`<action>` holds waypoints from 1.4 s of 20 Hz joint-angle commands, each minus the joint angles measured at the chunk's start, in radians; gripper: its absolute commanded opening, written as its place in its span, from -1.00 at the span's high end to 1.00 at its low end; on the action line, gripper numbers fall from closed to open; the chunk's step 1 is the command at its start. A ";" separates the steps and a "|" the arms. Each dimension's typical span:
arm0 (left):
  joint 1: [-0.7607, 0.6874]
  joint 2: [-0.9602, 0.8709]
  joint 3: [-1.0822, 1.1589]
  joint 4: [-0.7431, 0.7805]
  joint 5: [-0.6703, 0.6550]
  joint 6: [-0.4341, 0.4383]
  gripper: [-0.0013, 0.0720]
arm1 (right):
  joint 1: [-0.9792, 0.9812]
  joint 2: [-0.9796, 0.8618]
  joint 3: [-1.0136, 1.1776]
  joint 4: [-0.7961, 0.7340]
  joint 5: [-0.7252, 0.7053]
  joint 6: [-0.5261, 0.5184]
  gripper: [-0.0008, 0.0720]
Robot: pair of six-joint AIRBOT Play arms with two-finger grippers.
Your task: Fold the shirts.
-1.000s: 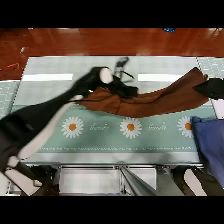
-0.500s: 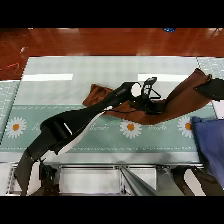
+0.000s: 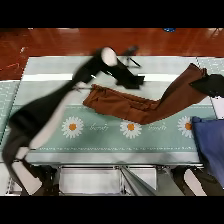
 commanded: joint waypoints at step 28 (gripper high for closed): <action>0.654 1.129 -1.183 0.170 0.266 0.043 0.91 | 0.520 -0.739 0.439 0.196 -0.059 0.085 -0.14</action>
